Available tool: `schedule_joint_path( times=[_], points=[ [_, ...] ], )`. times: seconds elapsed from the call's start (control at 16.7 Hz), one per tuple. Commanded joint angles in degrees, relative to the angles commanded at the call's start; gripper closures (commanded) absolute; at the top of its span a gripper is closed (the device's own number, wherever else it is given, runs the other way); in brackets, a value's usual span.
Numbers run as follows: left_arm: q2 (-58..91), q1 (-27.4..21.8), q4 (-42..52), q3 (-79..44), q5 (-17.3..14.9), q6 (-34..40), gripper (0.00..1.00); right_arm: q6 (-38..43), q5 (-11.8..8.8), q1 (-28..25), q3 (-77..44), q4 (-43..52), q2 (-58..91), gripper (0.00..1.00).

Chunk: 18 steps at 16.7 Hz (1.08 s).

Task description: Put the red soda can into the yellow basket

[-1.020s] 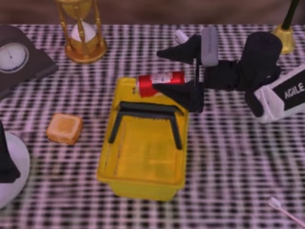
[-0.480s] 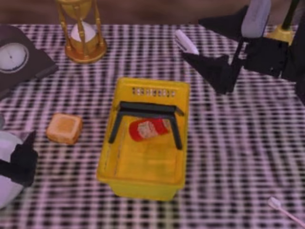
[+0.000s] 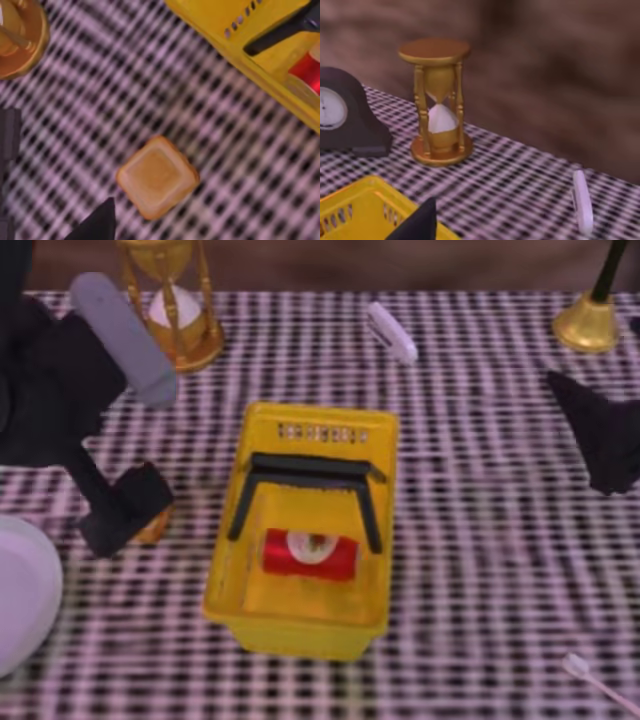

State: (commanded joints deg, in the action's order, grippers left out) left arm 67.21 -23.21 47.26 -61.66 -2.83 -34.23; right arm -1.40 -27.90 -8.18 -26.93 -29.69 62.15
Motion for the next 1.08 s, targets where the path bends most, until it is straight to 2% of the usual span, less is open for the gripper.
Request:
schedule_joint_path(
  times=[0.18, 0.36, 0.48, 0.6, 0.72, 0.84, 1.08],
  points=[
    [15.6, -4.8, 9.3, -14.7, 0.4, -7.2, 0.00, 0.2, 8.5, 2.4, 8.7, 8.9, -18.2, 0.00],
    [29.9, -8.9, 17.5, -27.7, 1.1, -13.3, 0.00, 0.6, 16.1, 4.5, 16.2, 17.0, -35.2, 0.00],
    [38.5, -11.2, 22.4, -35.3, 1.6, -16.8, 0.00, 0.9, 20.4, 5.6, 20.2, 21.6, -45.0, 0.00],
    [45.4, -13.1, 26.3, -41.1, 2.0, -19.5, 0.00, 1.1, 23.8, 6.5, 23.3, 25.3, -52.9, 0.00],
    [50.7, -14.5, 29.4, -45.6, 2.4, -21.5, 0.00, 1.3, 26.2, 7.2, 25.4, 27.9, -58.4, 0.00],
    [53.6, -15.4, 31.3, -48.2, 2.7, -22.7, 0.00, 1.4, 27.6, 7.5, 26.7, 29.4, -61.5, 0.00],
    [54.3, -15.6, 31.7, -48.8, 2.7, -23.0, 0.00, 1.4, 27.9, 7.6, 26.9, 29.7, -62.1, 0.00]
  ],
)
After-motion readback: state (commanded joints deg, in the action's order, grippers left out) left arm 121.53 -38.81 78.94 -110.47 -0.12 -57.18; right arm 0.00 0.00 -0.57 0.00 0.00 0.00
